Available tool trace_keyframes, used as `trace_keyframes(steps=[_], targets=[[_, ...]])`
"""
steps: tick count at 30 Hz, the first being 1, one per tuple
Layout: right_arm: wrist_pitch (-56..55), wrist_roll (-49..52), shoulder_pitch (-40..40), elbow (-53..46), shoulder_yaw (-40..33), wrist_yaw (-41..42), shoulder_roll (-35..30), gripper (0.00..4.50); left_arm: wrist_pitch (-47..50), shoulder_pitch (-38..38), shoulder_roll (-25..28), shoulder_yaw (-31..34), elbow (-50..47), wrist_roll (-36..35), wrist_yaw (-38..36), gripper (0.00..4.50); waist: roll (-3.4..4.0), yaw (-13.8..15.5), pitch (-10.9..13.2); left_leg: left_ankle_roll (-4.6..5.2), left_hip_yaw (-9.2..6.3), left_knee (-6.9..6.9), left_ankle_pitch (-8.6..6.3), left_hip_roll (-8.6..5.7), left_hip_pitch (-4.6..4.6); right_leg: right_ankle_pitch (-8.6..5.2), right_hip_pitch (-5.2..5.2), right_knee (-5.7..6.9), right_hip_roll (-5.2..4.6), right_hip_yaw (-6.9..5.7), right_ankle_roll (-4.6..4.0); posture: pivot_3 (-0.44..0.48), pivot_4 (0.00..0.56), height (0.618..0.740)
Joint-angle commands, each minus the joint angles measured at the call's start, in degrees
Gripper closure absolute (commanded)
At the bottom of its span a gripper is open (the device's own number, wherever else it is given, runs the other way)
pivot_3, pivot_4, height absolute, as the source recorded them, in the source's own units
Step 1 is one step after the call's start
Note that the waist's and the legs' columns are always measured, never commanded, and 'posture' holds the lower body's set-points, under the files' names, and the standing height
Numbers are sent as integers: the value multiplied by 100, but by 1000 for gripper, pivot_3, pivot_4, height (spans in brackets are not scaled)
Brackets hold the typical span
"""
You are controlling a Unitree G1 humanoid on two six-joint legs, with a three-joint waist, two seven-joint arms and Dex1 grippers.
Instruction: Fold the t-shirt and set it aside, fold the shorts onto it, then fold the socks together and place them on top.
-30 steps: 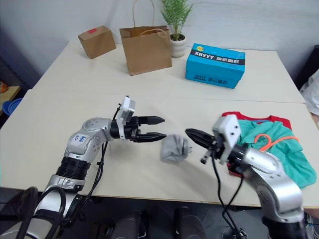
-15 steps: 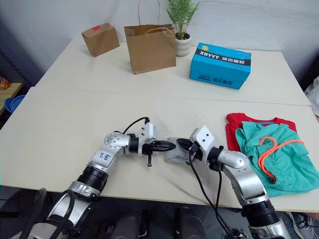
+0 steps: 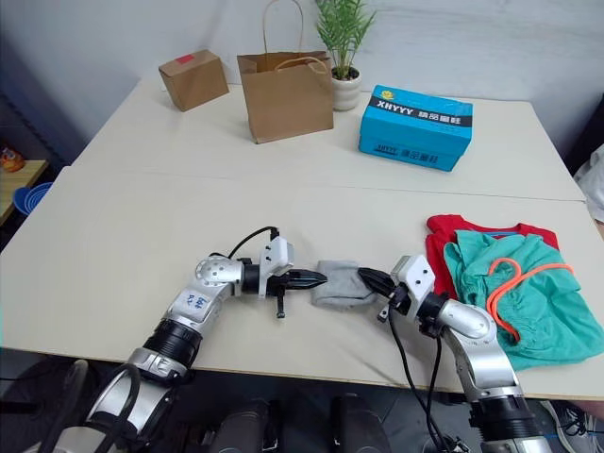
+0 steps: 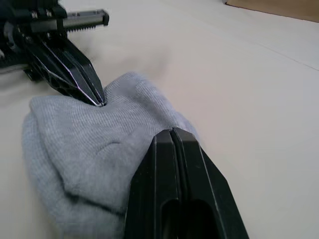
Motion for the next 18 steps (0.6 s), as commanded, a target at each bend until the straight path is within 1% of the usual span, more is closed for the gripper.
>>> trace_keyframes(steps=[1, 2, 4, 8, 10, 14, 15, 16, 18], targets=[[448, 578, -23, -922, -73, 104, 6, 4500, 64, 6, 4, 86, -210, -190, -156, 4465, 1, -7, 0, -2, 0, 0, 1, 1, 0, -1, -2, 5, 1, 0, -2, 0, 150, 740], [549, 634, -22, -1059, -46, 94, 18, 4500, 151, -41, -8, 127, -240, -247, -162, 4465, 1, -3, 1, -5, -2, 0, 3, 2, 0, -2, -3, 7, 2, -1, -3, 0, 150, 740], [698, 596, 17, -1207, 72, 48, 44, 4500, 650, -147, 9, 105, -371, -381, -304, 4465, 1, 9, 1, -5, -5, 0, 3, 2, -1, -3, -4, 7, 2, -4, -4, 0, 150, 740], [549, 282, 357, -1026, 238, -157, 283, 4500, 656, -476, -265, 20, 116, -58, 121, 4465, 1, 55, 1, -5, -10, 0, 3, -2, -10, -3, -5, 2, 0, -7, -4, 0, 150, 740], [425, 219, 500, -917, 215, -224, 414, 4500, 614, -563, -309, -88, 337, 100, 151, 4465, 1, 45, 1, -3, -10, 0, 2, -5, -15, -3, -8, -2, 0, -9, -4, 0, 150, 740], [160, -6, 953, -882, 177, -98, 276, 4500, 419, -593, -374, -151, 646, 232, 142, 4465, 1, 30, 1, 0, -4, 1, -1, -5, -17, -2, -7, -6, -1, -6, -1, 0, 150, 740], [162, 63, 1023, -937, 110, -74, 246, 4500, 371, -583, -362, -161, 675, 256, 127, 4465, 1, 30, 1, 0, -5, 1, -1, -5, -15, -2, -6, -5, 0, -7, -1, 0, 150, 740], [684, 706, 1133, -1235, -86, -76, 235, 4321, 321, -567, -346, -149, 682, 254, 101, 4496, 1, 30, 1, -1, -5, 1, 0, -5, -12, -2, -6, -2, 0, -6, -1, 0, 150, 740], [1077, 1369, 1190, -1682, -452, -225, 263, 3963, 206, -519, -320, -96, 628, 202, 32, 4500, 1, 30, 1, -2, -7, 2, 2, -3, -8, -2, -4, 4, 0, -6, -2, 0, 150, 740]])
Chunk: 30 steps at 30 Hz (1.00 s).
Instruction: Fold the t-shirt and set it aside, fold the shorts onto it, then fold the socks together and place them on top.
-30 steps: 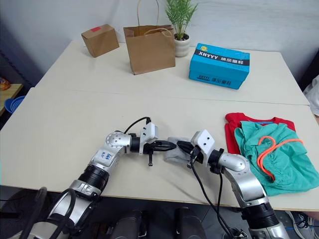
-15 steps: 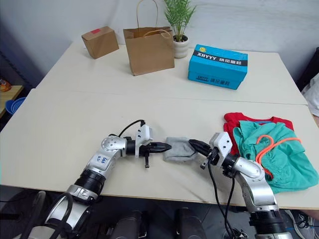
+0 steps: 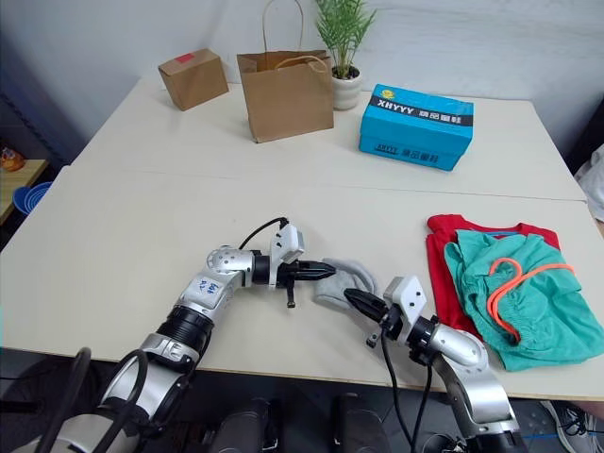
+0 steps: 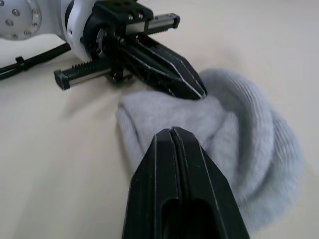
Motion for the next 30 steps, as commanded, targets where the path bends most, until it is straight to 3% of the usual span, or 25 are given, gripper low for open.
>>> trace_keyframes(steps=[1, 4, 8, 12, 18, 27, 30], targets=[[982, 1403, 130, -1029, -719, -182, -189, 3628, -174, 123, 31, -32, 9, 15, -130, 4500, 4, -4, 1, -1, -1, 1, 2, 0, -1, 0, -2, 2, 0, 0, -1, 0, 150, 740], [2323, 2658, 227, -1517, -1184, -635, -654, 2655, -316, 162, 53, 37, -87, -55, -184, 4500, 5, -4, 1, 0, -3, 1, 2, 1, -2, 0, -1, 2, -3, 2, -1, 0, 150, 740], [4867, 4405, 85, -1136, -1614, -1794, -1836, 1310, -425, 185, 89, 63, -99, -29, -210, 4500, 5, 1, 1, 0, -11, -1, 1, 3, -4, -2, -1, -3, -6, -2, -5, 0, 150, 740], [5840, 5855, -688, 28, -1746, -3250, -1857, 41, -479, 218, 95, 19, -99, 9, -242, 4500, 2, -30, 1, 3, -11, -1, 1, 5, -8, -2, -2, -5, -4, -5, -12, 0, 150, 740], [6263, 7325, -1507, 809, -1264, -4651, -1521, 41, -492, 258, 96, 7, -117, 33, -240, 4500, 3, -15, 0, 6, -9, 0, 3, 3, -20, -1, -9, -8, 3, -4, -6, 0, 150, 740], [6166, 7801, -2237, 1314, -404, -5863, -665, 41, -472, 306, 193, 39, -159, 57, -201, 4500, -11, -123, -8, 8, -6, 0, 2, 9, -20, 3, -8, -13, 8, -3, 3, 0, 150, 740], [5984, 7611, -2388, 1504, -486, -6000, -405, 623, -465, 335, 221, 49, -169, 73, -167, 4500, -12, -171, -9, 8, -6, -1, 2, 9, -18, 3, -8, -10, 8, -3, 3, 0, 150, 740]])
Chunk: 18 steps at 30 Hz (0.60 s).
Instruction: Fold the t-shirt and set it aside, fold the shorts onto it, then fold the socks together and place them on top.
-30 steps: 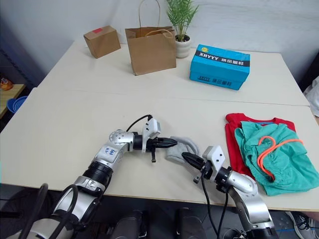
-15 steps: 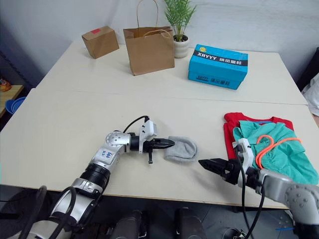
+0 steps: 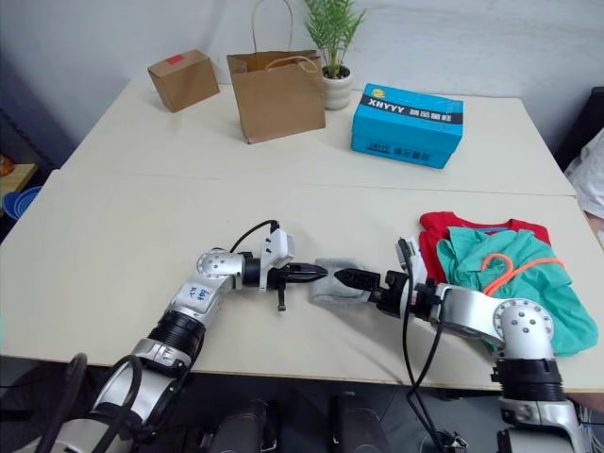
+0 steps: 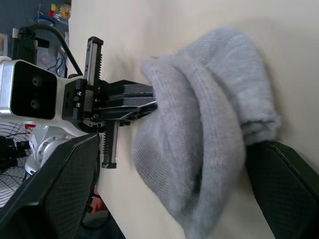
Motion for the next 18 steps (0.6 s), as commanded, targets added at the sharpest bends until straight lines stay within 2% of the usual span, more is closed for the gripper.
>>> trace_keyframes(steps=[1, 8, 11, 12, 13, 14, 16, 18], targets=[[-58, -160, -53, 241, 177, -157, 228, 933, -10, 132, 21, -74, -102, 82, 41, 4500, 0, -8, 0, 0, 0, 0, 0, 0, 0, 0, 0, 1, 0, 0, 0, 0, 150, 740], [60, -280, 27, 189, 64, -45, 228, 3347, -22, 257, 125, -33, -198, 65, 72, 4500, 1, -3, 0, -2, 3, -3, 1, 1, 2, 0, -3, 3, 0, 3, 0, 0, 150, 740], [67, -233, 134, -53, -88, 130, 101, 4188, 47, 322, 110, 113, -403, -220, -65, 4500, 0, 13, 0, -2, 2, -7, 1, 1, 1, 0, -3, 0, 0, 3, 0, 0, 150, 740], [59, -113, 179, -231, -181, 256, 24, 4326, 559, 388, 81, 280, -771, -741, -304, 4500, 1, 15, 0, -2, 3, -7, 1, -1, -1, 0, -4, -1, -2, 4, 0, 0, 150, 740], [57, 57, 237, -429, -285, 375, -81, 4344, 760, 410, 34, 457, -1021, -1070, -359, 4194, 3, 13, 2, -2, 3, -7, 1, -1, -4, 0, -5, -5, -2, 3, 0, 0, 150, 740], [84, 358, 328, -643, -422, 511, -266, 4344, 988, 427, 81, 563, -1287, -1257, -386, 4096, 10, 14, 7, -2, 3, -8, 1, -1, -12, 0, -11, -6, -3, 3, 0, 0, 150, 740], [126, 916, 556, -1029, -740, 839, -692, 4344, 1034, 523, 364, 613, -1778, -1316, -525, 3592, 20, 22, 13, 0, 0, -11, 0, -1, -30, 0, -25, -16, -3, 2, 3, 0, 150, 740], [217, 1065, 786, -1262, -1179, 1340, -1126, 4344, 1222, 641, 616, 760, -2212, -1512, -603, 2986, 22, 27, 14, 0, 0, -13, 0, -2, -45, 0, -39, -19, -1, 1, 4, 0, 150, 740]])
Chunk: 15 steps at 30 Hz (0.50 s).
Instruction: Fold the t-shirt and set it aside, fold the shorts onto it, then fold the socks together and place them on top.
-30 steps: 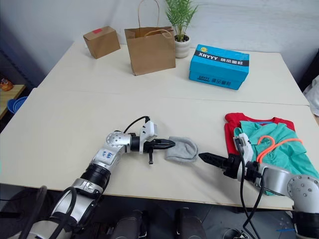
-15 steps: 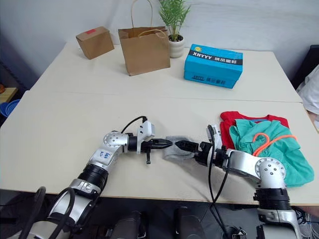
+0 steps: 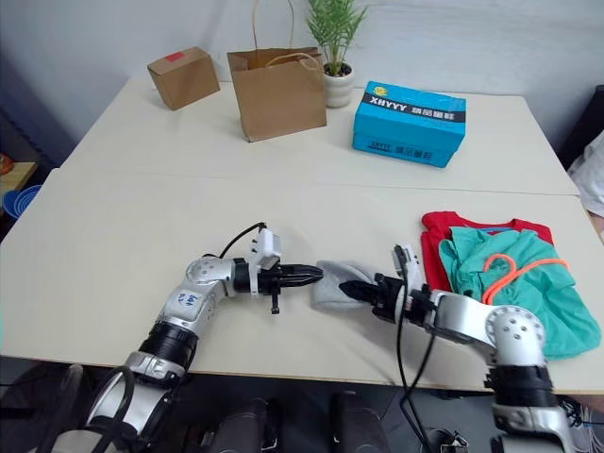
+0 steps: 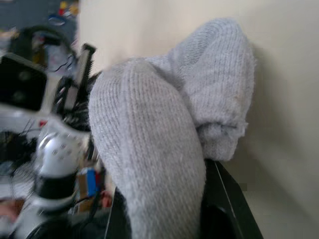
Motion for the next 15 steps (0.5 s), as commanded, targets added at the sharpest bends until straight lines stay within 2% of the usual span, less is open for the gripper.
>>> trace_keyframes(steps=[1, 4, 8, 9, 10, 12, 15], targets=[[157, 579, 360, -612, -1045, 964, -822, 4344, 341, 167, 437, 367, -1046, -510, -195, 2722, 2, 2, 0, 0, 0, -5, 0, -1, -4, 0, -5, -8, 1, -1, 1, 0, 150, 740], [457, 579, 1006, 81, -2540, 1358, -2064, 4344, 977, 379, 809, 787, -2110, -1164, -70, 1759, 10, 7, 5, 3, 0, -11, -2, -4, -7, 1, -4, -19, 1, -2, 7, 0, 150, 740], [852, 385, 1745, 1170, -3705, 1607, -3186, 4344, 1733, 541, 925, 1062, -3012, -1834, 380, 563, 11, 40, 6, 13, 2, -3, -7, -9, -17, 4, -2, -36, 0, 2, 21, 0, 150, 740], [967, 24, 1866, 1539, -3890, 1713, -3451, 4344, 1873, 585, 922, 1113, -3156, -1957, 494, 250, 10, 45, 6, 14, 1, -5, -6, -9, -13, 6, 3, -42, 3, 6, 25, 0, 150, 740], [1084, -336, 1950, 1837, -3986, 1907, -3662, 4344, 1973, 633, 898, 1142, -3245, -2051, 606, 10, 11, 48, 6, 15, 1, -3, -6, -8, -12, 7, 8, -47, 6, 7, 27, 0, 150, 740], [1167, -1000, 1960, 2341, -3900, 2325, -3975, 4344, 2080, 705, 872, 1131, -3346, -2142, 770, 0, 10, 41, 6, 18, 6, -4, -3, -12, -3, 12, 17, -55, 8, 20, 35, 0, 150, 740], [1026, -1963, 1563, 2905, -3131, 2963, -4217, 4344, 2043, 722, 882, 993, -3337, -2075, 811, 0, 8, -15, 7, 18, 15, -5, -3, -11, 14, 14, 31, -60, 12, 28, 37, 0, 150, 740]])
